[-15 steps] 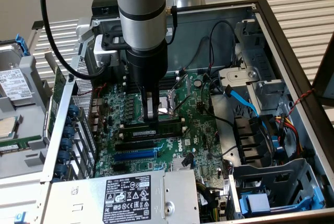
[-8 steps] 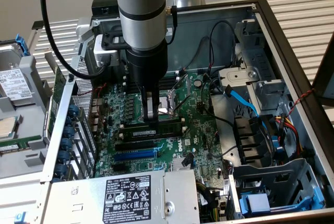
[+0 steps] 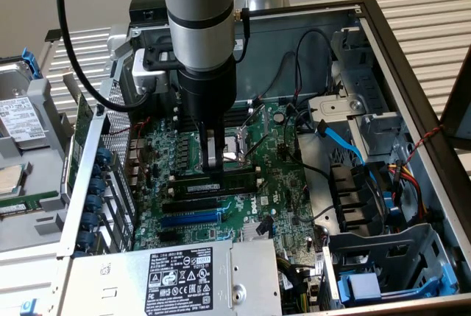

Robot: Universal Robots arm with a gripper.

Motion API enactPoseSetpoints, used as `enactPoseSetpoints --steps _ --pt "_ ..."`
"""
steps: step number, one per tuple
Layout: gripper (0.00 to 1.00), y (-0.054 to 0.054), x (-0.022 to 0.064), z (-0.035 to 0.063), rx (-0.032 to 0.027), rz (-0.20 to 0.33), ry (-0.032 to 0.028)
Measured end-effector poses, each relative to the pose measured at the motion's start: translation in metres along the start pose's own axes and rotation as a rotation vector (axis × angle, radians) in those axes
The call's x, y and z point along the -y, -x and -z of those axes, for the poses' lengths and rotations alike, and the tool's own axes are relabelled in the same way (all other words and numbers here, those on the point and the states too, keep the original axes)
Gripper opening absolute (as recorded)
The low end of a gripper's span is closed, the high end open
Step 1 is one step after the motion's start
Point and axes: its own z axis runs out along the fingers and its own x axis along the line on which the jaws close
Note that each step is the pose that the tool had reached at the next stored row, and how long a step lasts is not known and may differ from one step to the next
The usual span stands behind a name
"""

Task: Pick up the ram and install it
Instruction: 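Press down the ram until it locks into place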

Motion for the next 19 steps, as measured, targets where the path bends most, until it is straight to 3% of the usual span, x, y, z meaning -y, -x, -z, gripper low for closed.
enactPoseSetpoints --steps 19 --pt "0.11 -0.0005 -0.0001 0.0001 -0.0008 0.000 -0.0014"
